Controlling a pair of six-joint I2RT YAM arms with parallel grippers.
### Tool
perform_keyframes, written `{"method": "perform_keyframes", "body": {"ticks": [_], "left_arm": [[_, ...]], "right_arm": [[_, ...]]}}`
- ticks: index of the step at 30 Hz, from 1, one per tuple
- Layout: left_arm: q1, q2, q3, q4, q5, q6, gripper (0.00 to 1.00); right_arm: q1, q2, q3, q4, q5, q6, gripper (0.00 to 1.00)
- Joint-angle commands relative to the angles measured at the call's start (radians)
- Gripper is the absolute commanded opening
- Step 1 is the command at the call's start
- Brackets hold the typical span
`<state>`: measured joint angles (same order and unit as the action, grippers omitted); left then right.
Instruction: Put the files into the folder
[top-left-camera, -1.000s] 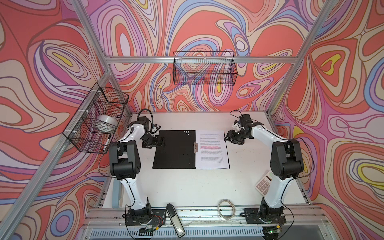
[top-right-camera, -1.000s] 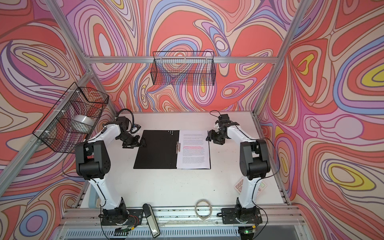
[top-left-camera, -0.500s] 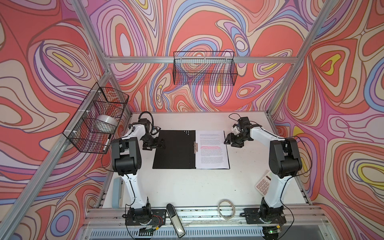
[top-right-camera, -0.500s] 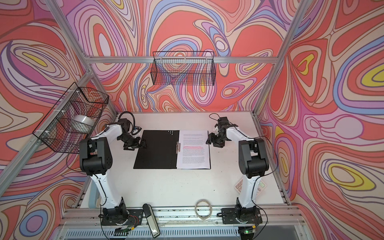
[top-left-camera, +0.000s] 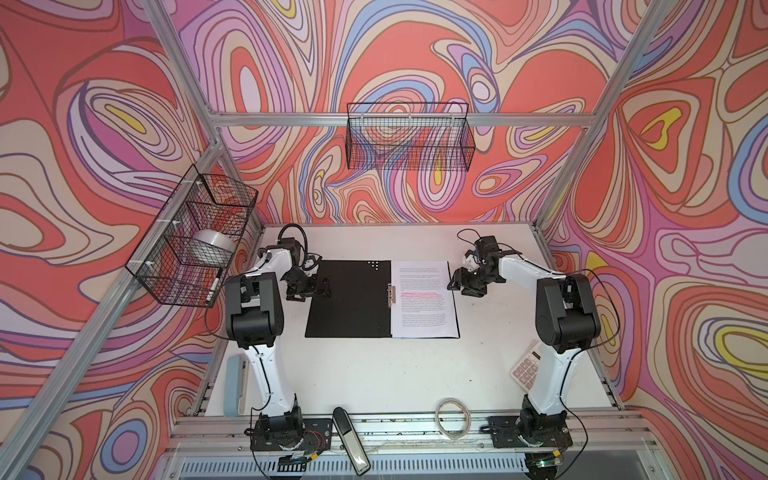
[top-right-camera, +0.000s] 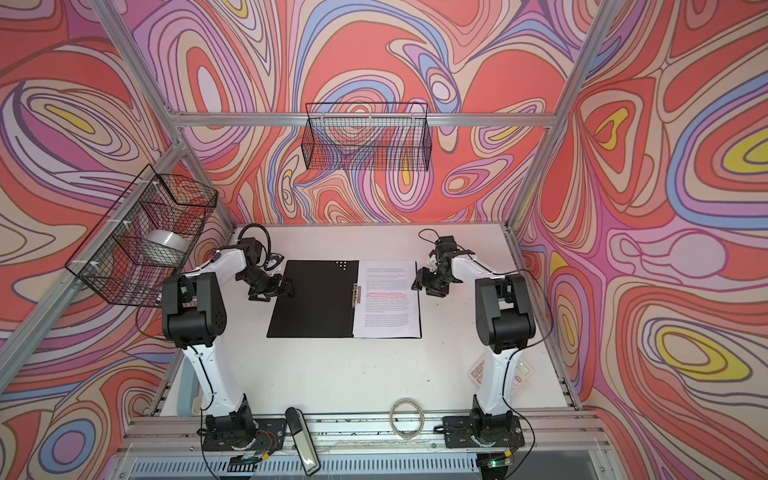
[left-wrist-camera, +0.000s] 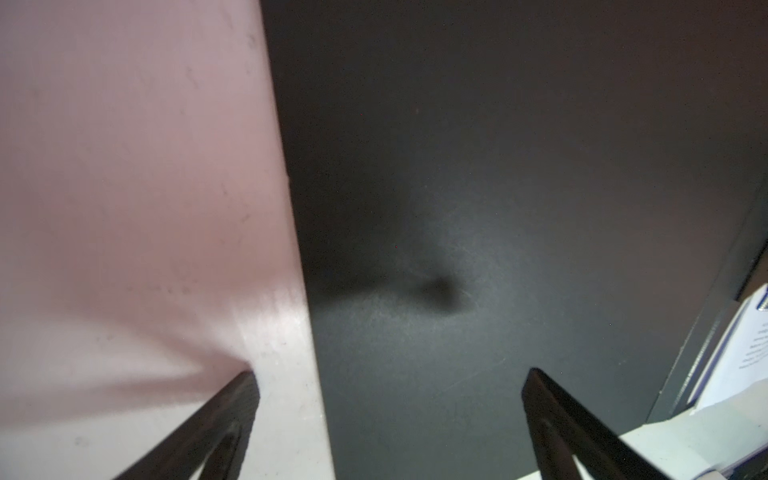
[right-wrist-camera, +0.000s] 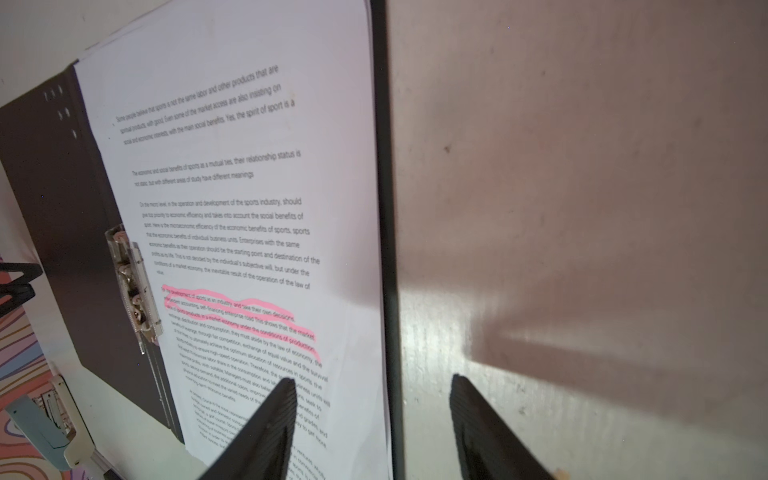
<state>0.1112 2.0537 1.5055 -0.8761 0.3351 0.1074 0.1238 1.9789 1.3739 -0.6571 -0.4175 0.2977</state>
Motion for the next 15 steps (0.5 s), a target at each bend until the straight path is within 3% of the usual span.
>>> {"method": "perform_keyframes", "body": {"ticks": [1, 15], "left_arm": [[0.005, 0.04, 0.02, -0.012, 0.028, -0.005, 1.0], [0.004, 0.1, 0.054, -0.07, 0.132, 0.007, 1.0]], "right_arm": [[-0.006, 0.024, -0.013, 0.02, -0.006, 0.002, 0.63], [-0.006, 0.091, 0.004, 0.022, -0.06, 0.008, 0.63]]}}
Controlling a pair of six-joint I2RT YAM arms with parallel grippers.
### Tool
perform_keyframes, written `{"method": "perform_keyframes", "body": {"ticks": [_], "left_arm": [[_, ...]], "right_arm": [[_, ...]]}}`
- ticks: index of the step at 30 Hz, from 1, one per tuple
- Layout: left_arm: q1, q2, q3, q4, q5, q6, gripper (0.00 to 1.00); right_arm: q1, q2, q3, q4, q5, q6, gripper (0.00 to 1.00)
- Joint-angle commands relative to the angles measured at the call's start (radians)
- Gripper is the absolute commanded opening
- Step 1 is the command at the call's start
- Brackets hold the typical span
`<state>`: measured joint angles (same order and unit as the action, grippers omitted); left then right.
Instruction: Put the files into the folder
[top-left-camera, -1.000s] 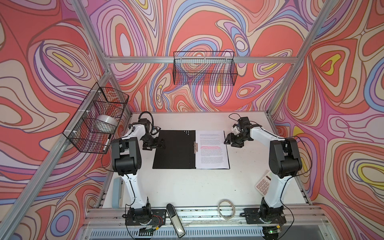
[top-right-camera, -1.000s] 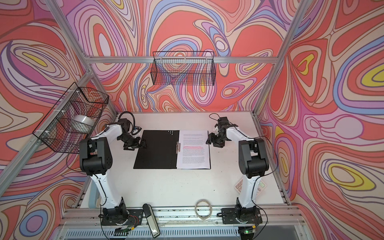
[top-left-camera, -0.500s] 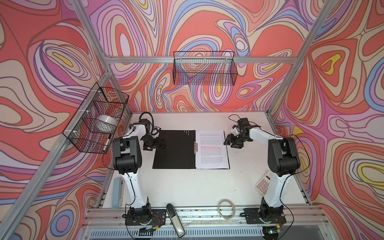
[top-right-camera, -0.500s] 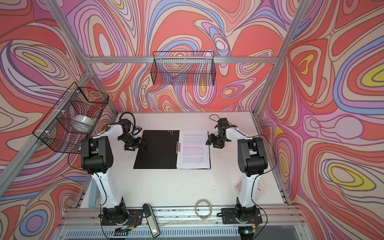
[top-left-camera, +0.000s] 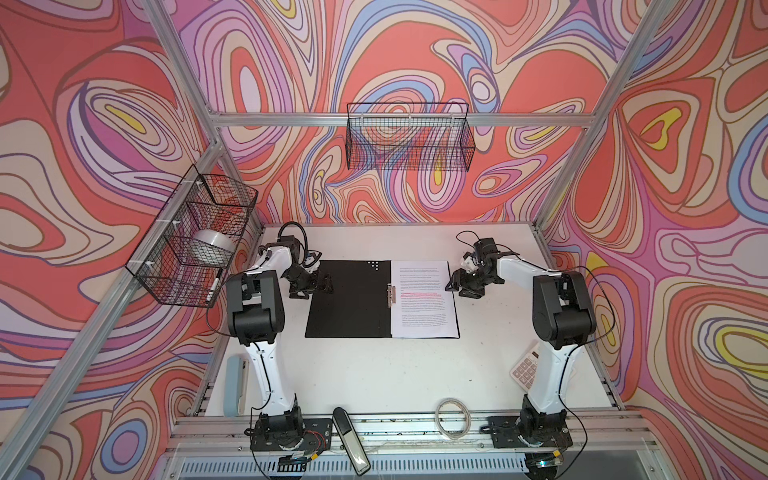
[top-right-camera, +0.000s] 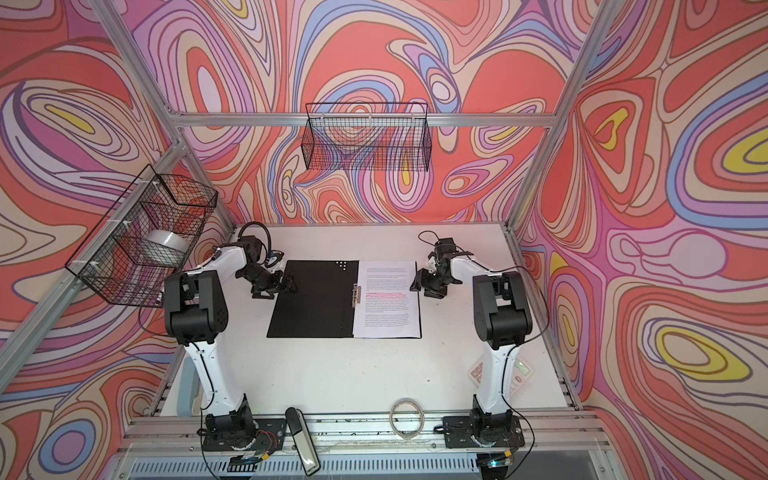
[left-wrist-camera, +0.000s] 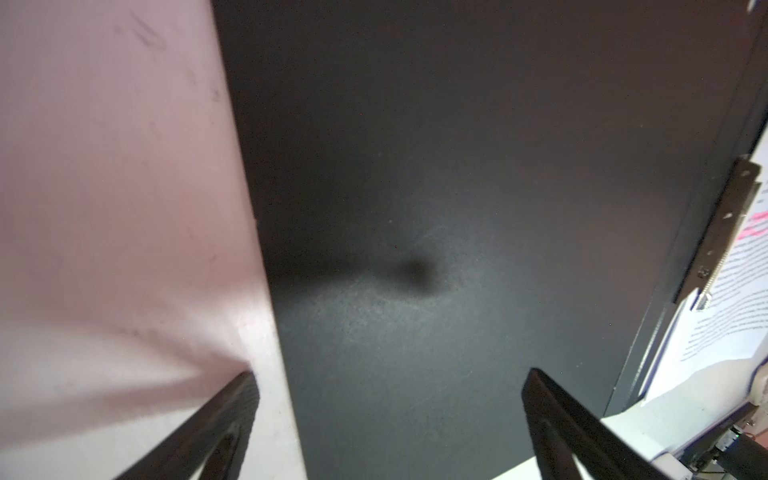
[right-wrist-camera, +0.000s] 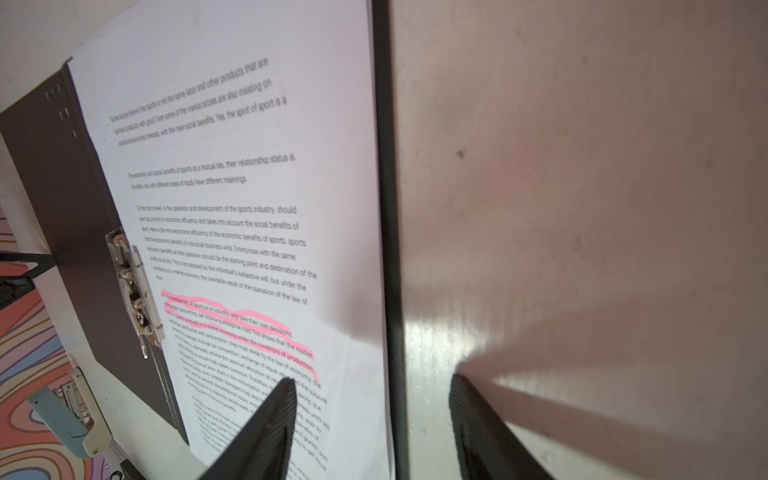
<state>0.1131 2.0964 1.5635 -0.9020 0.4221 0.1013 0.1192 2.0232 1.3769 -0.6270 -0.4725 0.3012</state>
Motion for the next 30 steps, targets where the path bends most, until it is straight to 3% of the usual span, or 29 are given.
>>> {"method": "perform_keyframes", "body": {"ticks": [1, 13, 30], "left_arm": [[0.003, 0.06, -0.001, -0.048, 0.05, 0.015, 1.0], [0.001, 0.093, 0.023, -0.095, 0.105, 0.038, 0.98], [0.002, 0.05, 0.017, -0.089, 0.204, 0.046, 0.97]], "right_arm": [[-0.002, 0.049, 0.002, -0.008, -0.01, 0.004, 0.63], [0.0, 0.099, 0.029, -0.036, -0.087, -0.019, 0.63], [-0.001, 0.127, 0.053, -0.056, -0.1, -0.028, 0.63]]}}
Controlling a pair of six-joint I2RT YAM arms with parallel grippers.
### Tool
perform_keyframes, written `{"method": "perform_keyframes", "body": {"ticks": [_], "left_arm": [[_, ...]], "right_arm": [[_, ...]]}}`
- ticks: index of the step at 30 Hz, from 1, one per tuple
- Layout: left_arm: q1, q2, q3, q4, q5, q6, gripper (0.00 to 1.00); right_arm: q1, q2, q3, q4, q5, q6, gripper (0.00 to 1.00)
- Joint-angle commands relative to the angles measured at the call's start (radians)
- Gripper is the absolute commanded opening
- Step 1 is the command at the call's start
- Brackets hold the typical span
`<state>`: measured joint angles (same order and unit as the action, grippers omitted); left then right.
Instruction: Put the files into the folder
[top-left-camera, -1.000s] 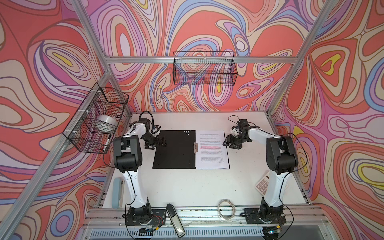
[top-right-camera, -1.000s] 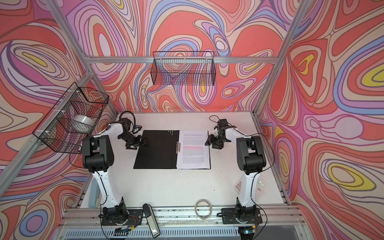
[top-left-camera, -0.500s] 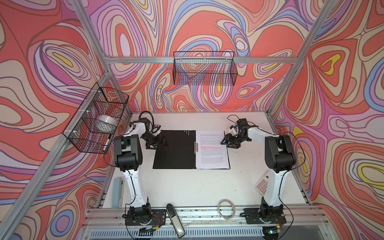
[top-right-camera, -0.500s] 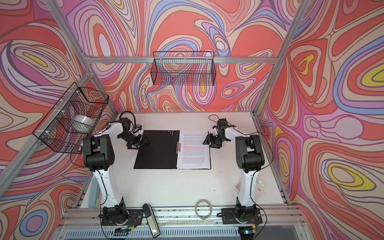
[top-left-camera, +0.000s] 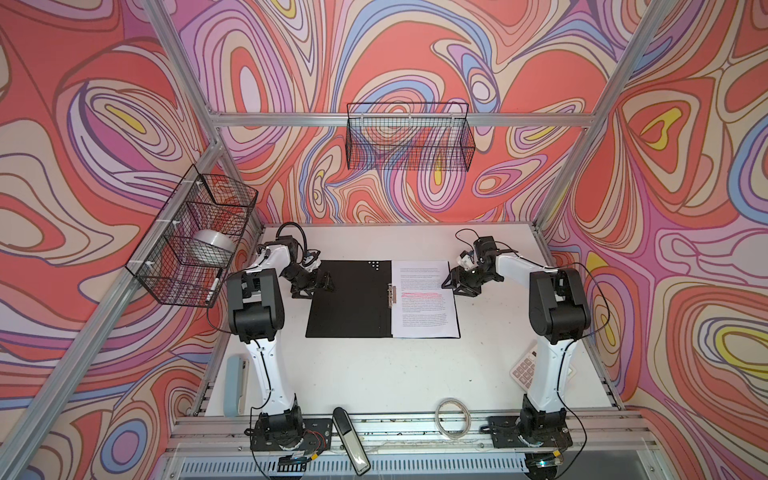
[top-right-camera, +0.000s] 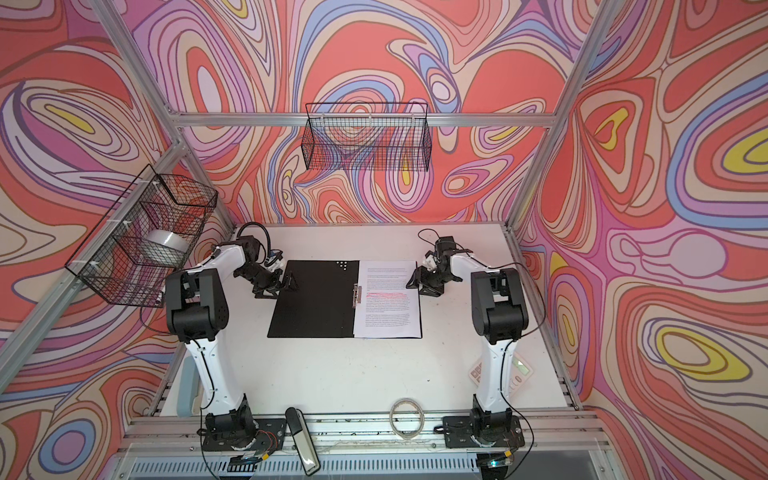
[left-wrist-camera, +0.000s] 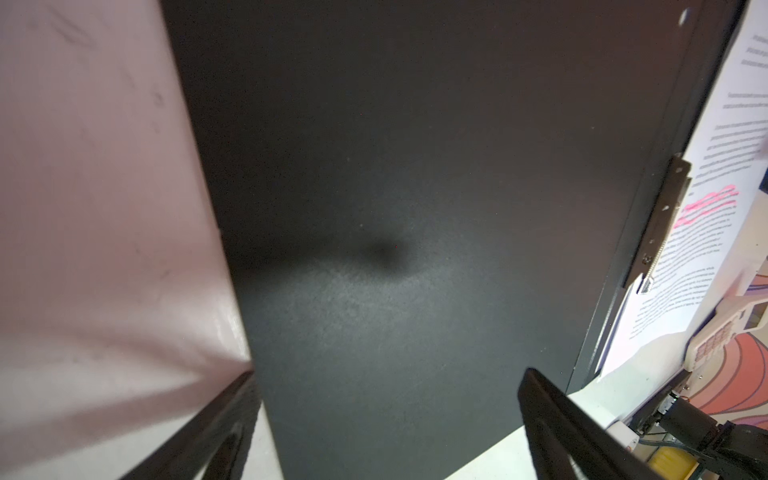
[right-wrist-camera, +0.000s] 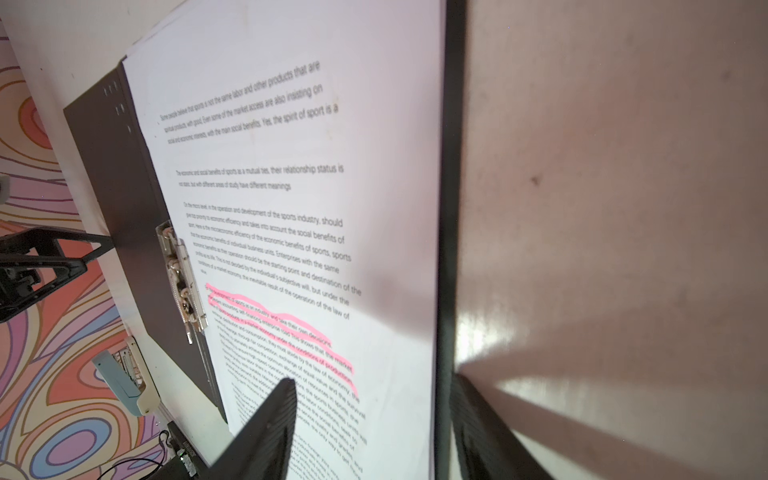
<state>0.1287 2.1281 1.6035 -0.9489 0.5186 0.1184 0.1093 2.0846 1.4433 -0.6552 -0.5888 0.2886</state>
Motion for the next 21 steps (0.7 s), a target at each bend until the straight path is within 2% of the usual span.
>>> {"method": "perform_keyframes", "body": {"ticks": [1, 13, 21], "left_arm": [[-0.014, 0.016, -0.025, -0.043, 0.114, 0.035, 0.97], [-0.014, -0.018, -0.051, -0.058, 0.214, 0.103, 0.95], [-0.014, -0.052, -0.05, -0.07, 0.241, 0.12, 0.95]], "right_arm": [[0.009, 0.066, -0.012, -0.028, 0.018, -0.017, 0.63], [0.008, 0.078, -0.012, -0.036, 0.014, -0.025, 0.63], [0.01, 0.084, -0.006, -0.055, 0.034, -0.039, 0.62]]}}
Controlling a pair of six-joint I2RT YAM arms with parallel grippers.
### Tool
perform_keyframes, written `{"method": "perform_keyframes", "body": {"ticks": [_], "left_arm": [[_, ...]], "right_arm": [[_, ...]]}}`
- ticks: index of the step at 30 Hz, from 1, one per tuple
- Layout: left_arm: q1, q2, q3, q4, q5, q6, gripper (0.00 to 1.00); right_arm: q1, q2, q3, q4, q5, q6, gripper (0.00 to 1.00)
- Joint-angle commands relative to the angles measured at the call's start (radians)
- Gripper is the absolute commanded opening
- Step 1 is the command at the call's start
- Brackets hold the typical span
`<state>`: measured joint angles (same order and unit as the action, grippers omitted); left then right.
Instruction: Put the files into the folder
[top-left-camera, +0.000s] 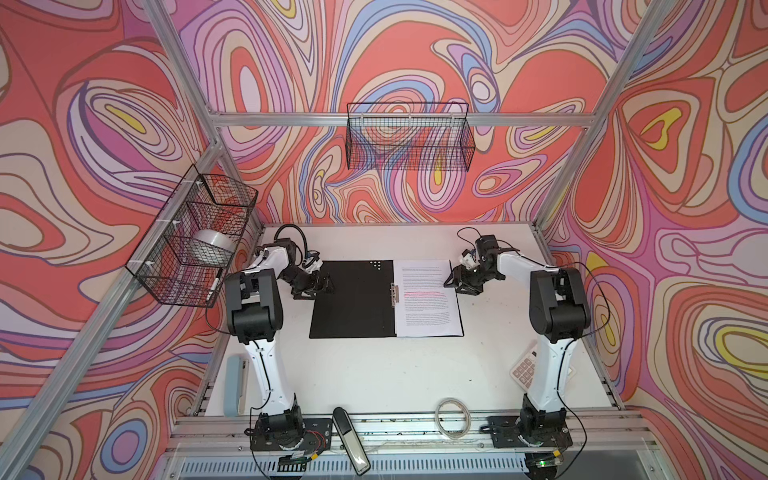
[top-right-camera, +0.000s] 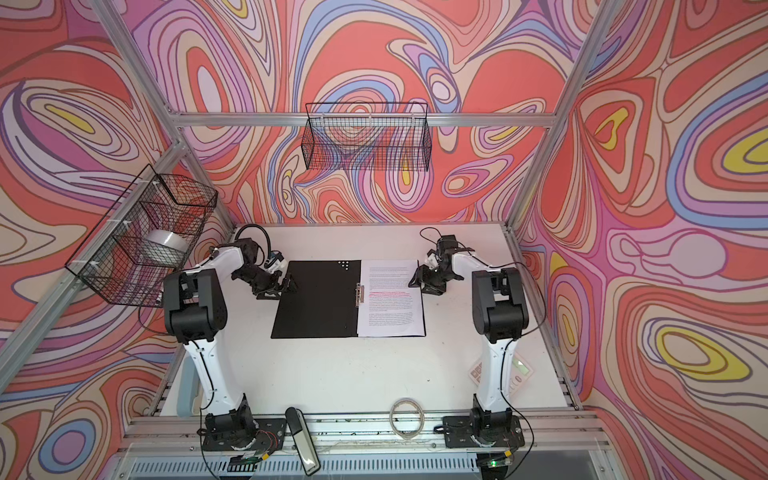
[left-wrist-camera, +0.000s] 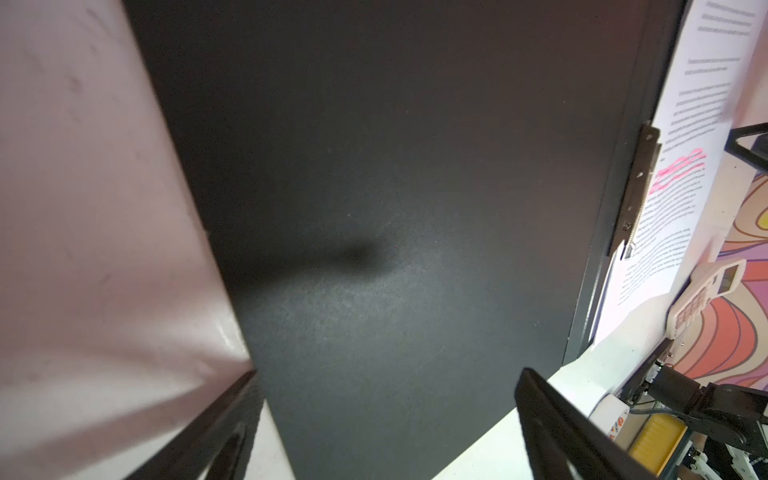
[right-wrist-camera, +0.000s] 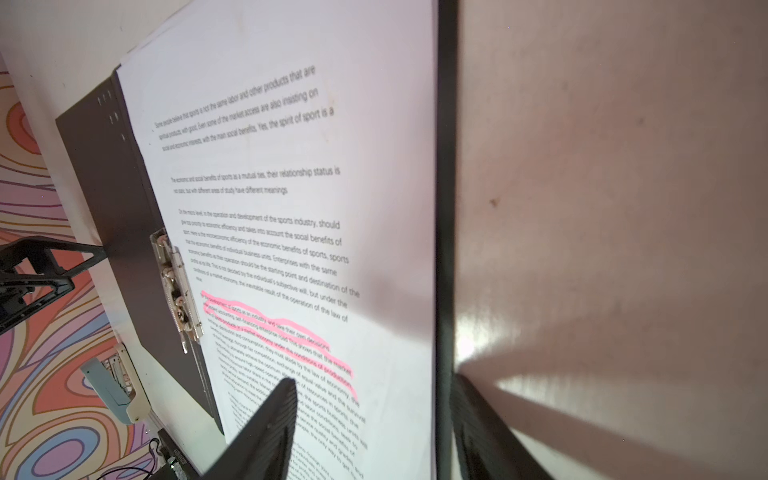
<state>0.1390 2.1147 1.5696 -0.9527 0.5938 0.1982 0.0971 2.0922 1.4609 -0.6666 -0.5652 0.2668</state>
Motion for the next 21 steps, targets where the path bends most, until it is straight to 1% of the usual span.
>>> {"method": "perform_keyframes", "body": {"ticks": [1, 21], "left_arm": [[-0.024, -0.042, -0.016, -0.07, 0.17, 0.042, 0.95], [-0.024, -0.084, -0.015, -0.11, 0.262, 0.066, 0.94]], "right_arm": [[0.021, 0.077, -0.024, -0.044, 0.011, -0.018, 0.62], [0.023, 0.091, -0.008, -0.064, 0.013, -0.031, 0.62]]}}
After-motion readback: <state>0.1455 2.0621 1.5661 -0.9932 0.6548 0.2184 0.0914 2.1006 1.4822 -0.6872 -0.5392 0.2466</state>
